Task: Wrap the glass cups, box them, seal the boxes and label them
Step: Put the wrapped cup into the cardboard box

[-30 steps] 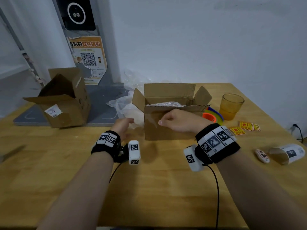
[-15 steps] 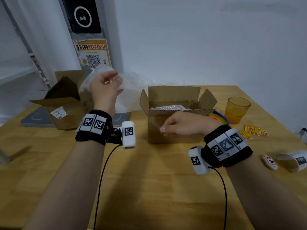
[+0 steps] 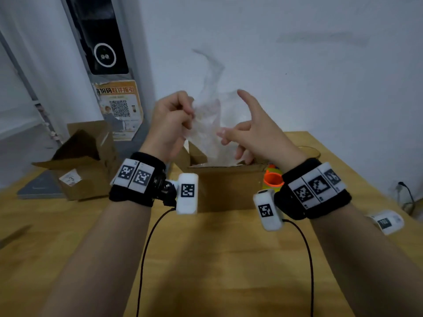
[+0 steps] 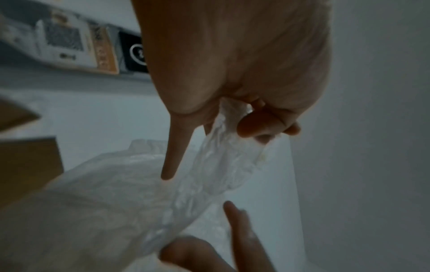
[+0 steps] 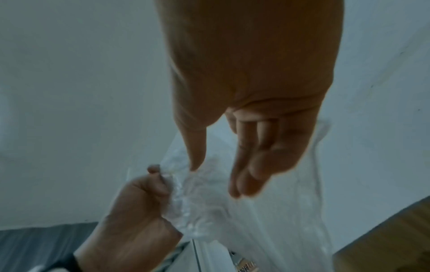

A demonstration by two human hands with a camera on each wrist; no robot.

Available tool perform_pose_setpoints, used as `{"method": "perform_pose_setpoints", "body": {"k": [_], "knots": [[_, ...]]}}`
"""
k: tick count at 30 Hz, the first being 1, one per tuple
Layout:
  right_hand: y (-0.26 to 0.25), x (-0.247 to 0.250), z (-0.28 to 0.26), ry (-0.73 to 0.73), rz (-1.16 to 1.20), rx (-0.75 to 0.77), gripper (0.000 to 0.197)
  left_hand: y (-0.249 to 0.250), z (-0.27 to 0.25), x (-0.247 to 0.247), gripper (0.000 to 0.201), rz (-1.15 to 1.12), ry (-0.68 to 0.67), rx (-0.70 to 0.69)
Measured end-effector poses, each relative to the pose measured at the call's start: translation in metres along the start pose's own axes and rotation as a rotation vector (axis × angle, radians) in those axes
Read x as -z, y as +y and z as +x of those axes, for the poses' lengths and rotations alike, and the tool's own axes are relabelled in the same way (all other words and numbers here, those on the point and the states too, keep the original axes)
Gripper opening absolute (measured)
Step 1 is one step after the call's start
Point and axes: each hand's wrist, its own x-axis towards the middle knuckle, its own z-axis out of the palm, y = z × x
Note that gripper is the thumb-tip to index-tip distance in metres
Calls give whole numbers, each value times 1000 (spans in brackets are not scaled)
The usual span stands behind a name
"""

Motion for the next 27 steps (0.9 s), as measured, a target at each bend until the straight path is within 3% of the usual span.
{"method": "perform_pose_setpoints", "body": {"k": [2,4,5,8,9,11,13,15,18,19,21,24,27], "knots": [[9,1,2,-5,-51,-59,115,-4,-3,-11,38,-68,-51,61],[15,5,3,29,-46,-121,118,-4,-5,-21,36,-102,-111,131],[17,7,3,35,-43,-141,108,-4,-5,-25,35,-98,-147,169],[23,12,7,68,-81,-151,32,0,-5,-34,31,-56,-211,257],[26,16,10,110,-80,-145,21,0,-4,-36,31,-39,-190,263],[34,26,17,216,-25,-126,23,-2,0,-32,34,32,-27,255],[41,38,22,328,113,-104,27,-10,4,-17,29,192,268,226],[46,48,22,418,225,-87,19,-32,7,7,32,373,500,254],[54,55,22,455,334,-88,9,-70,-3,33,74,453,532,553],[56,56,23,448,350,-97,8,-83,-8,36,78,397,512,671],[56,54,26,431,361,-111,9,-99,-17,37,55,273,476,798],[53,52,37,412,415,-107,12,-110,-24,39,15,235,526,766],[49,52,57,417,515,-88,20,-109,-24,43,15,194,591,737]]}}
